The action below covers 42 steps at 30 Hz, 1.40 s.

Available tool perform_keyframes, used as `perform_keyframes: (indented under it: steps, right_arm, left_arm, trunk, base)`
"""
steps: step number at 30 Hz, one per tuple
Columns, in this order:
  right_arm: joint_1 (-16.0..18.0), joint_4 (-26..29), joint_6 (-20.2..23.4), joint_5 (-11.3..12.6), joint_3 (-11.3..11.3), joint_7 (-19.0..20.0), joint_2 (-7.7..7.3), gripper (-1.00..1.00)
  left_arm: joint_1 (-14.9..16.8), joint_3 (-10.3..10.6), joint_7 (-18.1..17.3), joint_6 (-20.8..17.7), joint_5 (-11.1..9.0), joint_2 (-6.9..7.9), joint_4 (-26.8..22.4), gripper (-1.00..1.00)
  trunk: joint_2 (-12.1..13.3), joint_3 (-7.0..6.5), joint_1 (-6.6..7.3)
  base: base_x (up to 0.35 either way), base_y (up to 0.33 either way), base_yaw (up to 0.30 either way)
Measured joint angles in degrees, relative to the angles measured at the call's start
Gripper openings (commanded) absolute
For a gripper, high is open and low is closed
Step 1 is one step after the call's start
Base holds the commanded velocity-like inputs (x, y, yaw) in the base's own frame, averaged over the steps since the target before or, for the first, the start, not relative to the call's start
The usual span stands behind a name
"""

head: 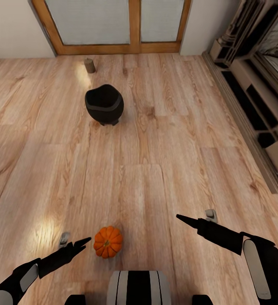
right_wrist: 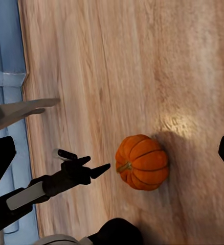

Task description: Place each of the two pumpkins and all three candles from the living room inside a cabinet in the living room (use any cabinet), then make sure every cabinet is closed, and position the cauldron so it is next to a table in the living room.

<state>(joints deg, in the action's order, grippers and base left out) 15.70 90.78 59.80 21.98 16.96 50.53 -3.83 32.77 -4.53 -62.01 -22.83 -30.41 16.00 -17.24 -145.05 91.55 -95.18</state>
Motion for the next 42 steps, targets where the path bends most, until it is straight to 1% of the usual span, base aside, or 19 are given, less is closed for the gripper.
perform_keyframes:
  steps: [9, 11, 14, 26, 30, 34, 42]
  right_arm:
    - [0.00, 0.00, 0.00, -0.04, 0.11, 0.67, -0.04, 1.00]
    - [0.00, 0.00, 0.00, -0.04, 0.12, 0.69, -0.04, 1.00]
    - [0.00, 0.00, 0.00, -0.04, 0.12, 0.70, -0.04, 1.00]
    - [0.00, 0.00, 0.00, -0.04, 0.12, 0.73, -0.04, 1.00]
    - [0.00, 0.00, 0.00, -0.04, 0.16, 0.77, -0.06, 1.00]
    - [0.00, 0.00, -0.01, -0.07, 0.20, 0.79, -0.06, 1.00]
    - [0.00, 0.00, 0.00, -0.04, 0.21, 0.80, -0.12, 1.00]
  left_arm:
    - [-0.02, -0.20, 0.31, -0.05, 0.06, 0.01, 0.17, 1.00]
    - [-0.01, -0.23, 1.22, -0.06, 0.04, 0.04, 0.22, 1.00]
    - [0.00, -0.25, 3.50, -0.13, -0.15, 0.03, 0.20, 1.00]
    - [-0.02, -0.19, 6.50, -0.10, -0.24, 0.00, 0.05, 1.00]
    - [-0.01, -0.17, 6.76, -0.06, -0.24, 0.00, 0.01, 1.00]
    - [-0.03, -0.16, 6.83, -0.02, -0.23, 0.00, -0.03, 1.00]
    - [-0.01, -0.17, 6.87, 0.08, -0.20, -0.02, -0.34, 1.00]
  trunk:
    - [0.00, 0.00, -0.01]
    - [0.00, 0.00, -0.01]
    - [0.00, 0.00, -0.01]
    - [0.00, 0.00, -0.01]
    - [0.00, 0.00, -0.01]
    - [-0.05, 0.88, -0.11]
    - [-0.05, 0.89, -0.11]
  base:
    - [0.016, 0.008, 0.000]
    - [0.002, 0.001, 0.000]
    - [0.000, 0.000, 0.000]
    - [0.000, 0.000, 0.000]
    - [0.000, 0.000, 0.000]
    - [0.000, 0.000, 0.000]
    - [0.000, 0.000, 0.000]
